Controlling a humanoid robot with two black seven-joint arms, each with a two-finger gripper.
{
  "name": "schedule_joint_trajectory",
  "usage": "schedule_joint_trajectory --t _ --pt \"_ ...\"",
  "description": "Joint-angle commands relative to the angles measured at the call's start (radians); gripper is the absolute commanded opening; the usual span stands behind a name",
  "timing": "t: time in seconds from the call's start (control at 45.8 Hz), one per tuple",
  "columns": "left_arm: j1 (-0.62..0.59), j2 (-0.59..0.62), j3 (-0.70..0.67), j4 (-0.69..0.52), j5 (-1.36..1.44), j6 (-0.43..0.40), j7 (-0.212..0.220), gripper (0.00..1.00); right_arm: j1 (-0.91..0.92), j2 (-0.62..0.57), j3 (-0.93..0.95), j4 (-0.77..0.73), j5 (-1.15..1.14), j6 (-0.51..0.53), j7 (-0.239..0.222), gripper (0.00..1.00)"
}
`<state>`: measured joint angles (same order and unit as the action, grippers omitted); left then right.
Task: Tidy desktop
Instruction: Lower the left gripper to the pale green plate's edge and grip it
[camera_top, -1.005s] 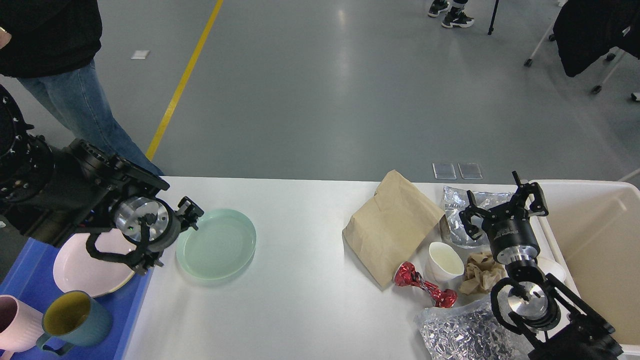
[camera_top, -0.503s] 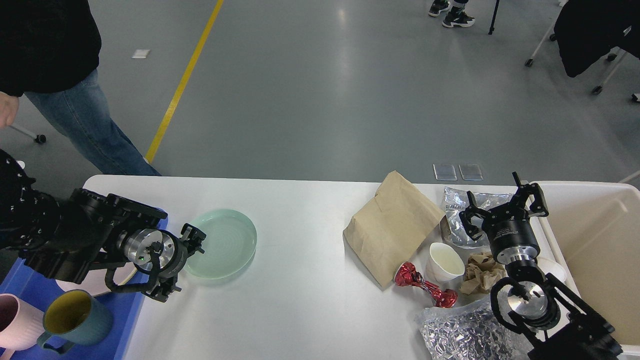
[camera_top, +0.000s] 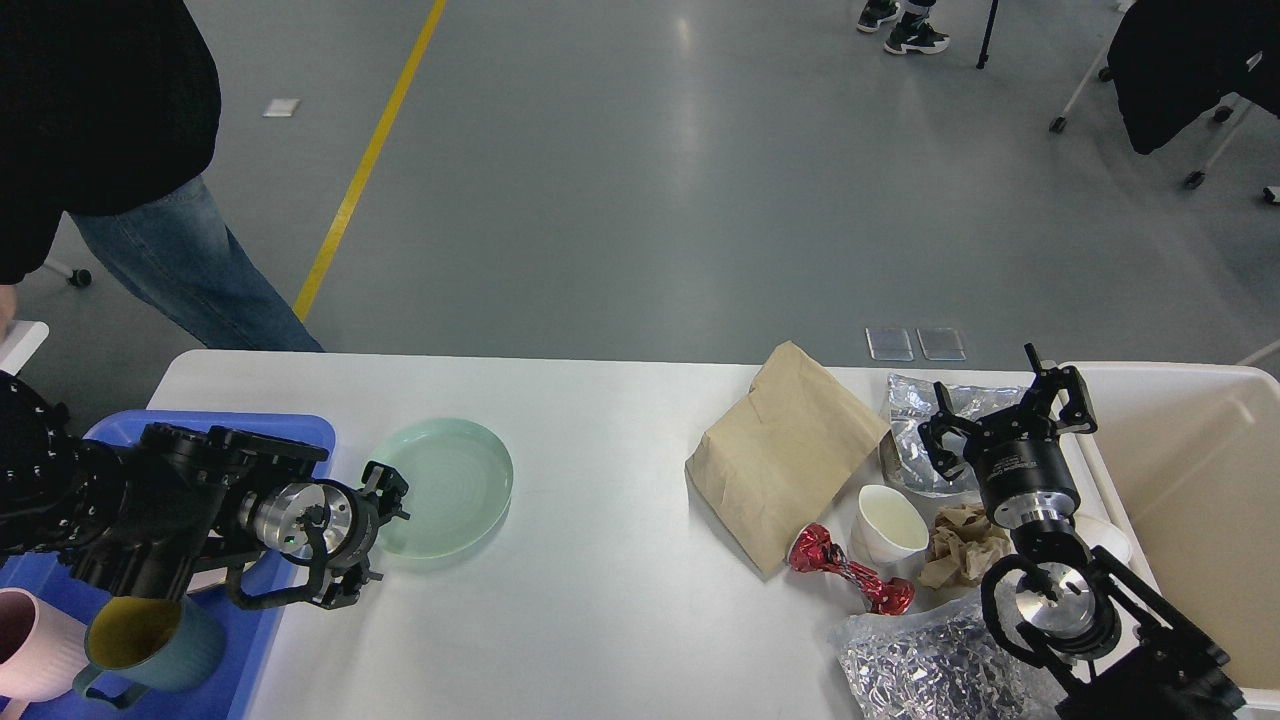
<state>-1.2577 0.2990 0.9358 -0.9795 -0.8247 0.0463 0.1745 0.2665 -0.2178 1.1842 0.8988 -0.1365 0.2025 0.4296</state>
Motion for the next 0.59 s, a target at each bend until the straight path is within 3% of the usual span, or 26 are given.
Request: schedule_joint_trajectory --t 0.0,0.306,0.568 --pt "0.003 -0.003 0.0 0.002 0.002 -0.002 -0.02 0.55 -0.001 0.0 0.0 0.0 0.0 0.0 0.0 1.0" --pt "0.027 -0.006 -0.014 0.01 0.022 -0.008 -0.027 0.37 0.0 0.0 0.0 0.0 0.0 0.0 0.0 1.0" --pt "0.054 -0.003 -0.025 0.03 0.024 -0.016 -0.026 0.29 0.0 0.0 0.0 0.0 0.0 0.0 0.0 1.0"
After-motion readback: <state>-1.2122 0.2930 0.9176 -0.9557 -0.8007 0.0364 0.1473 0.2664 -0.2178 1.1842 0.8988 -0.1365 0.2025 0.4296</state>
